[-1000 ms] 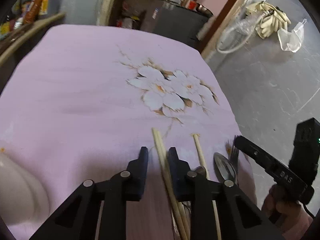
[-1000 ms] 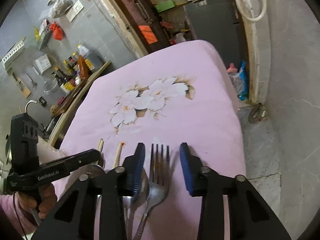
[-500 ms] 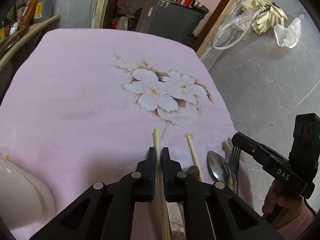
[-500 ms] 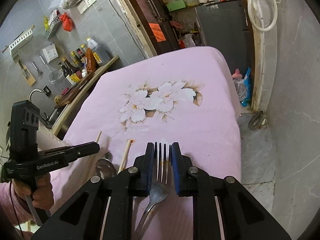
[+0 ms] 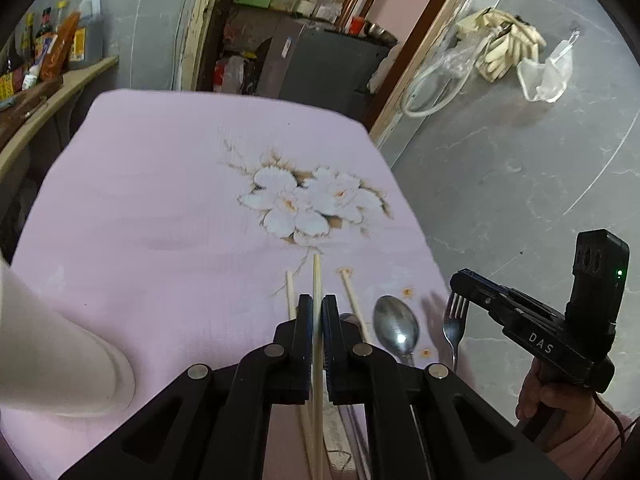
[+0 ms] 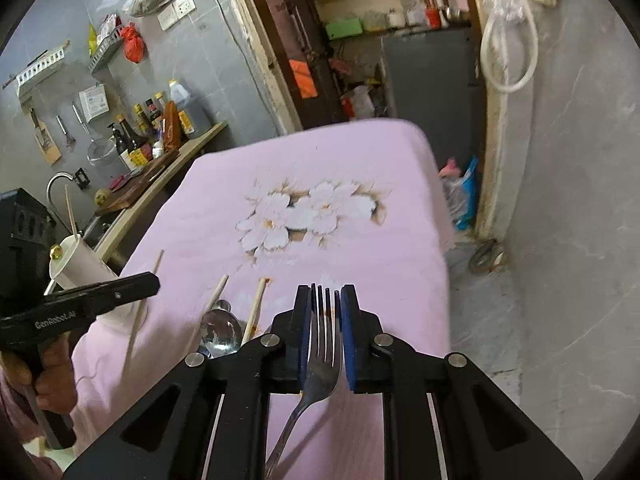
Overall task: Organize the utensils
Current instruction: 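Carry fork and chopstick over the white basket and open both tools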
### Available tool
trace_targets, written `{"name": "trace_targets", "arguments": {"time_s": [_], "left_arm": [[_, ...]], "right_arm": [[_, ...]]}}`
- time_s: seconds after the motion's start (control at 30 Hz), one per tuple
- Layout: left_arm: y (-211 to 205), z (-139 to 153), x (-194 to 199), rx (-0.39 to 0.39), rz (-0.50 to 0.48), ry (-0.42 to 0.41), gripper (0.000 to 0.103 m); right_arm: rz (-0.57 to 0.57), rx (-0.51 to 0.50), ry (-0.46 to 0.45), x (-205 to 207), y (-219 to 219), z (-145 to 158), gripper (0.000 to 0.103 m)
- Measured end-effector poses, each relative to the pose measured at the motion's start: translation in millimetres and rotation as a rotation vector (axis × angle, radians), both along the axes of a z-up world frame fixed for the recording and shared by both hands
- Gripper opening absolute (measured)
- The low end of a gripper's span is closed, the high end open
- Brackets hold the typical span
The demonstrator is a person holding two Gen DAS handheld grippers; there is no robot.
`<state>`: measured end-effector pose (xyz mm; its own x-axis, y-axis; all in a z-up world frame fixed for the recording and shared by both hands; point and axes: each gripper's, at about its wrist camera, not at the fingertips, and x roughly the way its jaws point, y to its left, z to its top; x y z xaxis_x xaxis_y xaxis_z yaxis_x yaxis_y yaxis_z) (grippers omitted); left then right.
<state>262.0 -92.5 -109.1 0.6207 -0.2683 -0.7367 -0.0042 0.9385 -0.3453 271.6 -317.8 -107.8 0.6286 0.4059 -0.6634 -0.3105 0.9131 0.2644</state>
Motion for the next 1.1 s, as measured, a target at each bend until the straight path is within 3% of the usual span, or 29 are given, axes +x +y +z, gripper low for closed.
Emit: {"name": "trace_targets", "arguments": {"time_s": [0.03, 0.57, 0.87, 1.1], "left_arm": [[-0.7, 5.1, -3.3, 0.001, -0.001, -0.015, 0.005], [28.1, 91.2, -42.1, -0.047, 0.019, -0.233, 0.005], [98.7, 136.2, -60.3, -0.087, 0.148, -0.355, 0.005], [180.4, 155.3, -72.0, -0.017, 0.32, -0.441, 0.005]], "right_arm": [[-0.006, -0.016, -0.021, -5.8, 0.1, 7.7, 0.003], [-0.142, -0.086, -0.244, -64.6, 26.7, 105.3, 0.002], [-0.174, -0.026, -0.428, -78.8, 83.2, 175.6, 0.002], [-0.125, -0.022, -0.525, -73.1, 163.2, 202.0, 0.002]]}}
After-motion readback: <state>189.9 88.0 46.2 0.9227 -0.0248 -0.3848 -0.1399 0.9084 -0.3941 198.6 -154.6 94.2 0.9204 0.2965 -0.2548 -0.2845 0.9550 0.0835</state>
